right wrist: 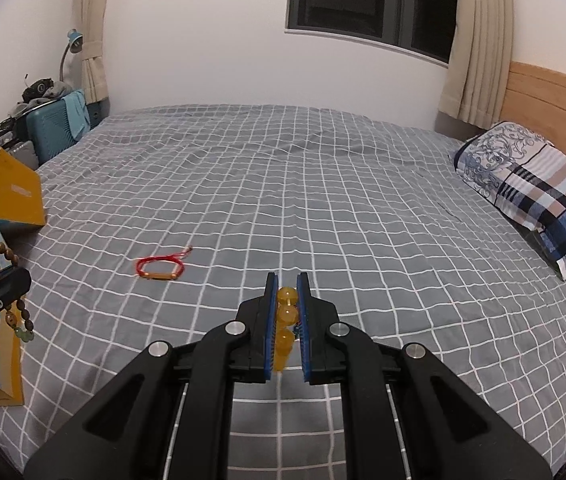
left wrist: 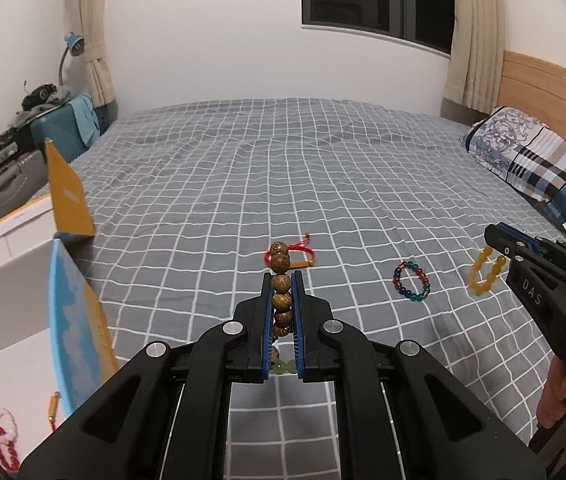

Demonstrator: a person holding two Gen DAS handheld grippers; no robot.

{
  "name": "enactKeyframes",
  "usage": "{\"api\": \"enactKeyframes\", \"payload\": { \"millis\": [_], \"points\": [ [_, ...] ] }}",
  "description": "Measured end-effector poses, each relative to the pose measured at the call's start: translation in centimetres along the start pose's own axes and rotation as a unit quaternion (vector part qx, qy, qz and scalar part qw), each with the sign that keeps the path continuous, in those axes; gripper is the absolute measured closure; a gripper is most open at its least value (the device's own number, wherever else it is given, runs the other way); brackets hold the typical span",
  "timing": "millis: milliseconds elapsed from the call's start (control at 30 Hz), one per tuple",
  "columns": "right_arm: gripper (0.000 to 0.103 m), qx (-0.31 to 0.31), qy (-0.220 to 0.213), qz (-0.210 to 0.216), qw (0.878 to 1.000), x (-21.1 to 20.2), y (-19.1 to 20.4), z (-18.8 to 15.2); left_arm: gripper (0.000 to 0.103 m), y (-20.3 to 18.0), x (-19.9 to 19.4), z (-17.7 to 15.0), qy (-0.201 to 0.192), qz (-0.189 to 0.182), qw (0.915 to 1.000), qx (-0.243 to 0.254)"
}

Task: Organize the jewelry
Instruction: 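Lift and carry both held bracelets over the white cardboard box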

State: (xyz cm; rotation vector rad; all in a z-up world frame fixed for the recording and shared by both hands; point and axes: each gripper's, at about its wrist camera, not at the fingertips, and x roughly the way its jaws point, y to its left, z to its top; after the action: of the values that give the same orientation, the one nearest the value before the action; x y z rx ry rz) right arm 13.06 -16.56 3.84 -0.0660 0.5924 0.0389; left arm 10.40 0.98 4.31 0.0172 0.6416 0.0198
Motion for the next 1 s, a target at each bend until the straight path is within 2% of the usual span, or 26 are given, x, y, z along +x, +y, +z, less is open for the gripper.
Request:
{"api": "enactKeyframes", "payload": {
  "millis": [500,1000],
  "points": [
    [0.094,-0.022,-0.005,0.039,0.999,-3.5,5.5,1.4,0.095,5.2,-4.1,-0.1,0.003,0.044,0.9987,-0.026],
    [0.094,-0.058,-0.024,0.112,0.992,-8.5,14.8,3.1,0.095,13.3,-9.8,-0.6,-0.001,0.094,0.9928,-0.074]
  ]
}}
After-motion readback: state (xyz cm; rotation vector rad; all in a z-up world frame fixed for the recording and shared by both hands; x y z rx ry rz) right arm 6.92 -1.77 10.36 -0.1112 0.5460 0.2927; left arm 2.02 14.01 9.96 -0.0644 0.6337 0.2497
